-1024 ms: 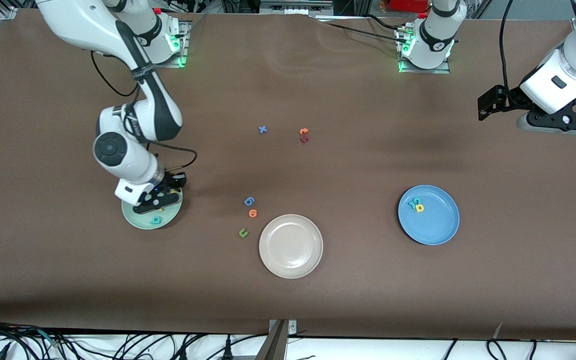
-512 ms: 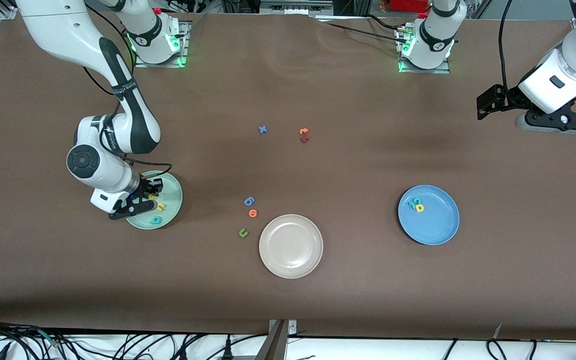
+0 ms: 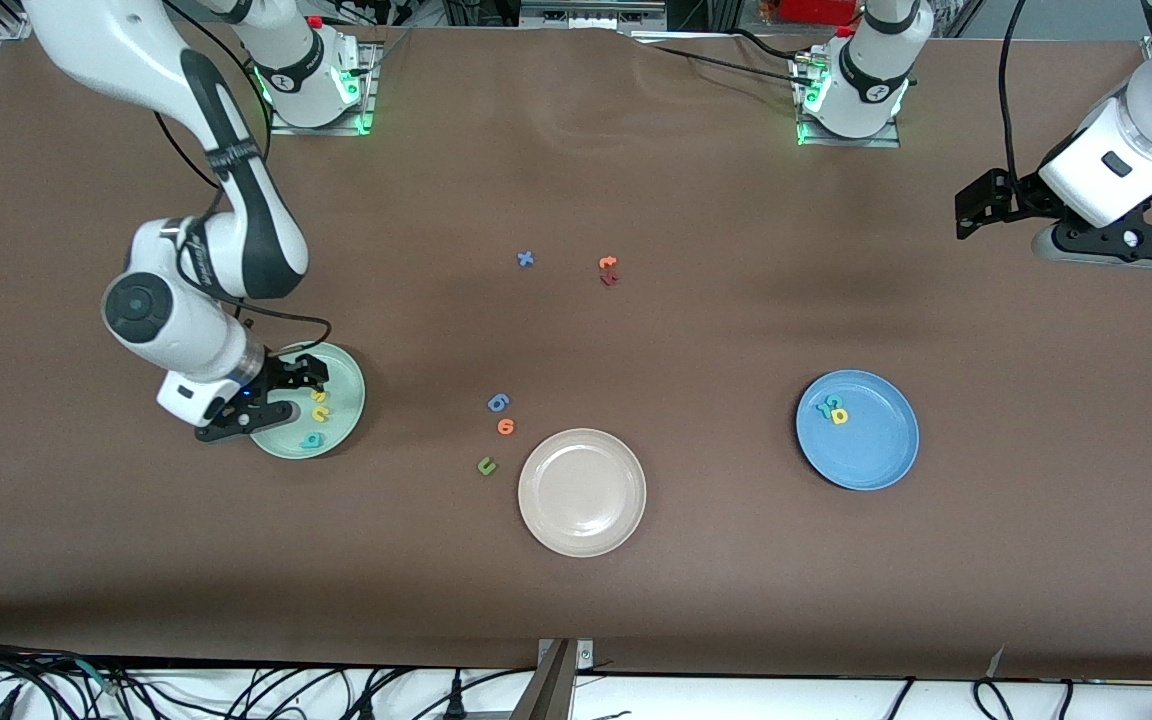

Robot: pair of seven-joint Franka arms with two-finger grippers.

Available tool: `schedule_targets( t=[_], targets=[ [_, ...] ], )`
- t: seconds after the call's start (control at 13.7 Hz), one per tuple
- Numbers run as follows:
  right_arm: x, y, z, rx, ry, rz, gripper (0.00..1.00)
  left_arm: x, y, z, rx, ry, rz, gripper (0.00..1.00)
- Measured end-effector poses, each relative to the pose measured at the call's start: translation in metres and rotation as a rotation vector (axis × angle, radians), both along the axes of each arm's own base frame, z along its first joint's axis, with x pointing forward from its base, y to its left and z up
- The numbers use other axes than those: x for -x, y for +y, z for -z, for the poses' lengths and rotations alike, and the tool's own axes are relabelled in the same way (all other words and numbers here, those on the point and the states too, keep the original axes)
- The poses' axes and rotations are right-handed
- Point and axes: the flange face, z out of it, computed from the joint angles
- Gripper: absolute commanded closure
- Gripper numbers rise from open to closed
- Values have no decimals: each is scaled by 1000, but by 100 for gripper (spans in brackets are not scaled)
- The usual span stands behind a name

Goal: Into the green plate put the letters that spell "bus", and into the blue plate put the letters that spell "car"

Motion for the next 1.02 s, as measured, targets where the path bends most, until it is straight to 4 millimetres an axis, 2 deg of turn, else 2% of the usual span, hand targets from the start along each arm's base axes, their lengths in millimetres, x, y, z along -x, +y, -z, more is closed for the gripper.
schedule_targets(
  t=[0.29, 0.59, 0.73, 0.8, 1.02],
  targets=[
    [1, -35, -126, -15, 74, 59, 0, 0, 0, 0, 0, 1, 0, 0],
    [21, -73, -224, -37, 57, 108, 0, 0, 0, 0, 0, 2, 0, 0],
    [38, -80, -262, -30, 11, 109, 0, 0, 0, 0, 0, 2, -1, 0],
    [43, -83, -275, -7, -15, 107, 0, 0, 1, 0, 0, 2, -2, 0],
    [43, -94, -296, 53, -107, 105, 0, 0, 6, -3, 0, 6, -12, 0]
  ],
)
